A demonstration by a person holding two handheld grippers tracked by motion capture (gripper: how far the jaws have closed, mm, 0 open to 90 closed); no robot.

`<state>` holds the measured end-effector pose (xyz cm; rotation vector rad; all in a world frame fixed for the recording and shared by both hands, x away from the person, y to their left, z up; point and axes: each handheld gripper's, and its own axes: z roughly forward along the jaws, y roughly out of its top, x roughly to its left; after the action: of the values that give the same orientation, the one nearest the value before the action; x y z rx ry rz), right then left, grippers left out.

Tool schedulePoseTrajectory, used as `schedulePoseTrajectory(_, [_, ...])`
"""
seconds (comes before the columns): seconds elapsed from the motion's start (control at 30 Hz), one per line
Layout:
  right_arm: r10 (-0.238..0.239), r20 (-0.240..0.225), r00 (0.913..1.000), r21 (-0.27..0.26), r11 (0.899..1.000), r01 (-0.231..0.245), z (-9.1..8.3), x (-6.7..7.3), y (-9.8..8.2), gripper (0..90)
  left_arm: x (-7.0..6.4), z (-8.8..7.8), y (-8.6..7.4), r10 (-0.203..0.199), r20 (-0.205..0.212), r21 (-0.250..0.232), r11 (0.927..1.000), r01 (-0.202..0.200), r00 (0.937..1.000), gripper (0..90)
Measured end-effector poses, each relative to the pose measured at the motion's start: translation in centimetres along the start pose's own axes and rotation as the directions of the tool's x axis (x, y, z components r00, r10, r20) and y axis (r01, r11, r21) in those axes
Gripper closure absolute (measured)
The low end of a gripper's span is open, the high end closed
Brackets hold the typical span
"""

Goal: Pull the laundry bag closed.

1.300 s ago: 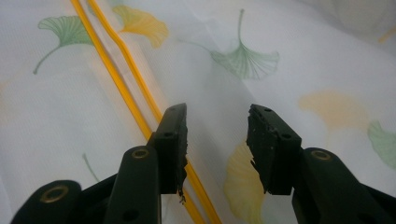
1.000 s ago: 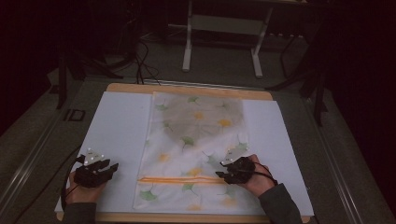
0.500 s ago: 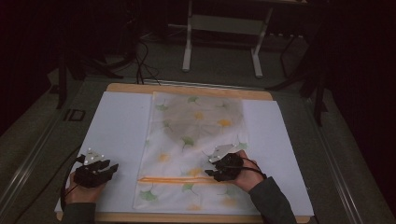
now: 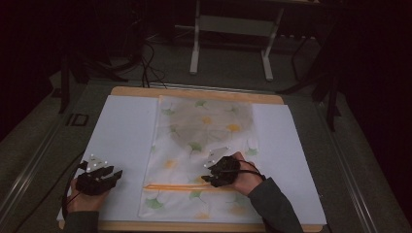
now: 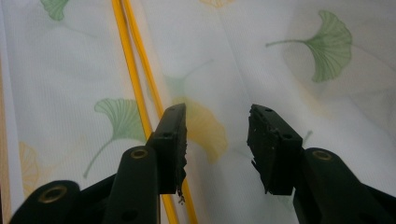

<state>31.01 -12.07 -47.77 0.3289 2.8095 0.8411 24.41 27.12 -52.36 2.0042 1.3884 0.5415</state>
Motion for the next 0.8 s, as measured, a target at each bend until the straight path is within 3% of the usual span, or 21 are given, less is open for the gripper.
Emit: schedulePoseTrajectory(0.8, [-0.058, -0.048, 0.9971, 0.006, 0.998, 0.059, 2.1, 0.7, 3.1, 56.1, 0.0, 0.1, 0.0, -0.003, -0.011, 0.007, 1.0, 0.003, 0.9999, 56.3])
